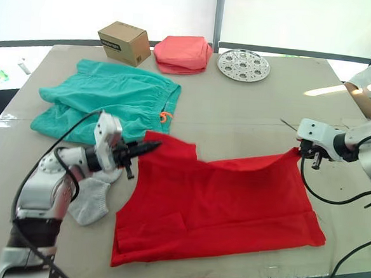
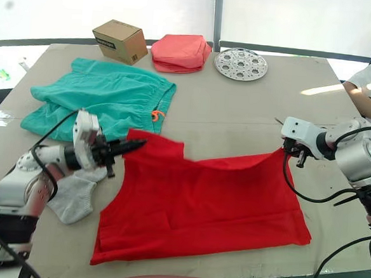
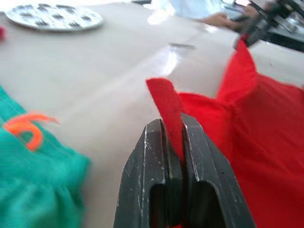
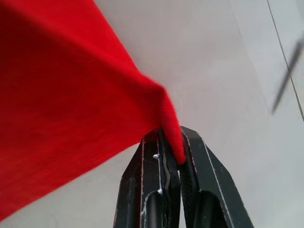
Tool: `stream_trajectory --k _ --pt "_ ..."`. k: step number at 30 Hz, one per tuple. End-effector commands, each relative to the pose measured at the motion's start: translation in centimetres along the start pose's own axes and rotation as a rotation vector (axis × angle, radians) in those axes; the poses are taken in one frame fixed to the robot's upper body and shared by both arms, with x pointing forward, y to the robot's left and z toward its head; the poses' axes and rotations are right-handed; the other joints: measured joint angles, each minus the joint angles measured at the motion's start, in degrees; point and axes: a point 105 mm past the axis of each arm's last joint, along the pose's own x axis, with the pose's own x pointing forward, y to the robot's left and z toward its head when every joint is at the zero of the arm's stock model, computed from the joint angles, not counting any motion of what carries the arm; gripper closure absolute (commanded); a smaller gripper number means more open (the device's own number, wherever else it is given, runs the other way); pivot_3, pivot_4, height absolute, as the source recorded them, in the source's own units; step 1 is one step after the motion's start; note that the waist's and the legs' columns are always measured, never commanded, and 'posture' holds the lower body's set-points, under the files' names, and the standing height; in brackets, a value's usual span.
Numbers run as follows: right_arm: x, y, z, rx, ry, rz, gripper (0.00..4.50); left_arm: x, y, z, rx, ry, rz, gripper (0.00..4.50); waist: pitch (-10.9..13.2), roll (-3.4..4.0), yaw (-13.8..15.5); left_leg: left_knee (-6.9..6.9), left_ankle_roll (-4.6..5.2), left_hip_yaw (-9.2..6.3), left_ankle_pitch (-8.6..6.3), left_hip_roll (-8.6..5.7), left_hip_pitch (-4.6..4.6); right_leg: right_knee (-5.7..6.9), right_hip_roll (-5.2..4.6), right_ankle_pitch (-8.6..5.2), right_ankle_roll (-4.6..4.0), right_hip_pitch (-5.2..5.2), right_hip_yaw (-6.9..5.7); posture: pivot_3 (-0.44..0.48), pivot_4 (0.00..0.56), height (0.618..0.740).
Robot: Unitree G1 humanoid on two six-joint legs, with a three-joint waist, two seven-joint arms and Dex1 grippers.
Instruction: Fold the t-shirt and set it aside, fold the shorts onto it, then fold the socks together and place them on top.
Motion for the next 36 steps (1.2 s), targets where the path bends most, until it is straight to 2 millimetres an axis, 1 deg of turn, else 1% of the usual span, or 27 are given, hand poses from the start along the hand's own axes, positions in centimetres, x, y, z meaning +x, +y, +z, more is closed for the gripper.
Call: stream_trajectory --k 1,2,4,6,8,10,11,13,14,16,17,20,22,24,28,31,33,35,36 --pt "-1.6 -0.6 0.4 -0.014 0.0 -0.061 4.44 1.4 0.6 0.7 0.036 -0.005 0.001 4.5 0.0 0.01 -0.1 -0.01 -0.17 0.02 0.1 0.02 0.01 0.0 0.02 0.0 0.01 0.0 0.0 0.0 0.15 0.74" --pt "-1.6 -0.7 0.4 -0.021 0.011 -0.073 4.44 1.9 0.8 0.9 0.042 -0.008 0.001 4.5 0.0 0.01 -0.1 -0.03 -0.19 0.03 0.11 0.02 0.01 -0.01 0.05 0.01 0.02 0.0 0.0 0.0 0.15 0.74" --pt "-1.3 -1.4 0.8 0.001 0.012 -0.121 4.44 3.6 1.8 1.2 0.067 -0.013 0.028 4.5 0.0 0.01 -0.1 -0.03 -0.2 0.05 0.12 0.03 0.01 -0.01 0.08 0.01 0.02 0.0 0.0 0.0 0.15 0.74" --pt "-0.9 -2.5 1.7 0.021 -0.01 -0.188 4.44 5.1 3.0 1.9 0.086 -0.037 0.065 4.5 0.0 -0.03 0.0 0.0 -0.19 0.05 0.12 0.02 -0.01 -0.01 0.08 0.0 0.01 0.01 0.0 0.0 0.15 0.74" --pt "-0.8 -3.3 2.5 0.025 -0.033 -0.242 4.44 5.7 4.0 2.7 0.109 -0.07 0.109 4.5 0.0 -0.05 0.0 0.07 -0.18 0.06 0.12 0.01 -0.01 0.0 0.08 0.02 0.03 0.03 0.01 0.0 0.15 0.74" --pt "-0.9 -3.7 2.7 0.038 -0.049 -0.278 4.44 5.7 4.3 3.5 0.141 -0.112 0.112 4.5 0.0 -0.06 -0.1 0.11 -0.23 0.04 0.14 0.01 -0.05 0.0 0.09 0.06 0.08 0.02 0.01 0.0 0.15 0.74" --pt "-1.1 -3.6 2.5 0.046 -0.053 -0.289 4.44 5.4 4.0 3.7 0.155 -0.126 0.083 4.5 0.0 -0.05 -0.1 0.1 -0.23 0.04 0.15 0.01 -0.05 0.0 0.08 0.15 0.24 0.02 0.01 0.0 0.15 0.74" --pt "-1.4 -3.3 2.0 0.074 -0.062 -0.314 4.44 4.3 3.0 3.6 0.196 -0.141 0.024 4.5 0.0 -0.06 0.0 0.04 -0.24 0.04 0.15 0.01 -0.06 0.0 0.09 0.16 0.25 0.0 0.01 0.0 0.15 0.74" --pt "-1.5 -2.9 1.6 0.086 -0.063 -0.324 4.44 3.7 2.5 3.1 0.224 -0.132 -0.005 4.5 -0.1 -0.06 -0.1 -0.08 -0.24 0.02 0.15 0.02 -0.07 -0.03 0.1 0.16 0.25 -0.01 0.01 0.0 0.15 0.74" --pt "-1.7 -2.0 0.8 0.12 -0.058 -0.351 4.44 2.1 1.3 1.1 0.297 -0.065 -0.062 4.5 -0.1 -0.06 -0.2 -0.27 -0.25 0.03 0.14 0.06 -0.07 -0.03 0.13 0.16 0.25 -0.02 -0.02 0.0 0.15 0.74" --pt "-1.6 -1.4 0.3 0.139 -0.055 -0.365 4.44 1.5 1.3 0.2 0.331 -0.036 -0.049 4.5 -0.1 -0.05 -0.1 -0.28 -0.25 0.05 0.13 0.06 -0.07 -0.03 0.13 0.16 0.25 -0.02 -0.02 0.0 0.15 0.74" --pt "-1.1 0.0 -1.1 0.185 -0.036 -0.406 4.44 0.2 1.3 -2.2 0.417 0.044 -0.033 4.5 -0.1 -0.06 0.2 -0.19 -0.26 0.04 0.13 0.07 -0.1 -0.23 0.09 0.15 0.25 -0.04 -0.07 0.0 0.15 0.74" --pt "-0.7 1.3 -1.4 0.215 -0.045 -0.408 4.44 0.0 1.5 -2.9 0.458 0.057 -0.014 4.5 -0.1 -0.07 0.3 -0.15 -0.19 0.0 0.09 0.06 -0.1 -0.22 0.02 0.02 0.03 -0.01 -0.12 0.0 0.15 0.74" --pt "-0.5 2.1 -1.6 0.238 -0.052 -0.416 4.44 0.1 1.8 -2.9 0.487 0.054 0.005 4.5 -0.1 -0.07 0.3 0.0 0.0 -0.03 -0.01 0.12 -0.1 -0.08 -0.09 0.03 0.05 -0.01 -0.12 0.0 0.15 0.74" --pt "-0.3 2.8 -1.6 0.262 -0.067 -0.429 4.44 1.0 2.4 -2.0 0.551 0.016 0.033 4.5 -0.1 -0.12 0.1 0.13 0.08 -0.15 0.03 0.14 -0.05 -0.02 -0.2 0.1 0.01 -0.02 -0.06 0.0 0.15 0.74" --pt "-0.6 2.3 -1.2 0.287 -0.099 -0.458 4.44 2.1 3.0 -0.9 0.58 -0.012 0.054 4.5 -0.1 -0.17 0.1 0.15 0.11 -0.14 0.04 0.07 -0.06 0.01 -0.12 0.14 0.01 0.01 -0.05 0.0 0.15 0.74" --pt "-1.0 1.4 -0.2 0.314 -0.147 -0.472 4.44 3.5 4.0 0.6 0.583 -0.04 0.089 4.5 -0.1 -0.16 0.1 0.11 0.11 -0.02 0.04 0.04 -0.1 0.02 -0.02 0.16 0.04 0.0 -0.12 0.0 0.15 0.74" --pt "-1.3 -0.2 0.5 0.292 -0.166 -0.508 4.44 5.5 4.9 3.0 0.631 -0.092 0.118 4.5 -0.1 -0.17 0.2 0.1 0.1 -0.02 0.04 0.05 -0.13 0.01 0.04 0.26 0.21 0.01 -0.14 0.0 0.15 0.74" --pt "-1.3 -0.7 0.6 0.28 -0.165 -0.52 4.44 6.2 4.6 3.9 0.67 -0.126 0.097 4.5 -0.1 -0.18 0.2 0.1 0.11 -0.02 0.04 0.04 -0.18 -0.01 0.05 0.26 0.22 0.0 -0.15 0.0 0.15 0.74"
